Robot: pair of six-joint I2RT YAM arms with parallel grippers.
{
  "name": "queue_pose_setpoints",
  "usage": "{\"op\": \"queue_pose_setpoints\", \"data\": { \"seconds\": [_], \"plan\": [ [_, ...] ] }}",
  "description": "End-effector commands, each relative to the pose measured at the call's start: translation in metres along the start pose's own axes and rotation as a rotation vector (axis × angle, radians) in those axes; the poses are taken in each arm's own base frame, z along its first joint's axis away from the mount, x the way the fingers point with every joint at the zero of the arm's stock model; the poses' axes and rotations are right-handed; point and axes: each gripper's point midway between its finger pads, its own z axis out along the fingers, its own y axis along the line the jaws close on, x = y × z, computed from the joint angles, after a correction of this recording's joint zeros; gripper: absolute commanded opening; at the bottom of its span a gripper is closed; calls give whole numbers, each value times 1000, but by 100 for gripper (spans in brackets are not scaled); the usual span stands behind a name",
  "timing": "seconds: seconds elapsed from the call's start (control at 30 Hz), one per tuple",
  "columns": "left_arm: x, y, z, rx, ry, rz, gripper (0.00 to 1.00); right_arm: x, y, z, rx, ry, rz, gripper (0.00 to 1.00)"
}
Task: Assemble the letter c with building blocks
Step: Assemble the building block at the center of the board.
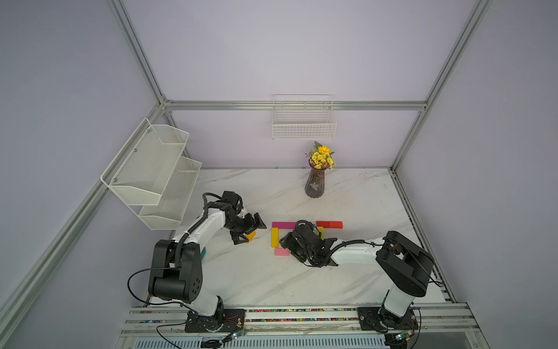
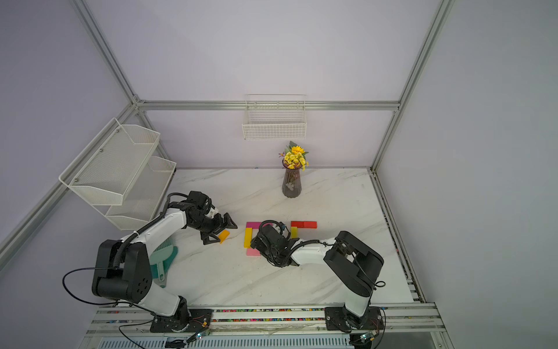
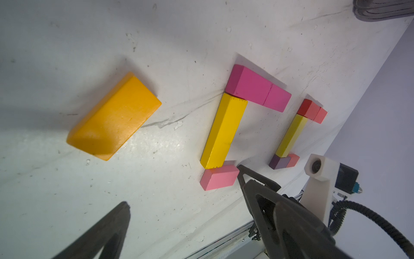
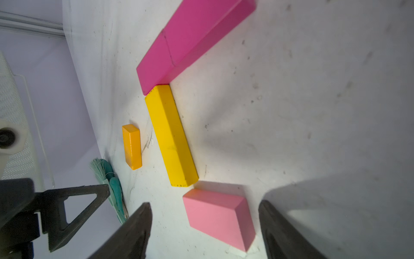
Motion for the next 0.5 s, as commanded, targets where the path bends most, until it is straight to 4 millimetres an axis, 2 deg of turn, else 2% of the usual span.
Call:
{"op": "queue_pose_setpoints", "data": {
  "seconds": [0.0, 0.47],
  "plan": [
    [-6, -9, -9, 24, -25, 21, 100, 3, -10, 9, 42, 18, -7, 77],
    [-8, -10, -5, 28, -15, 23, 100, 4, -1, 17, 28, 26, 0, 77]
  ]
}}
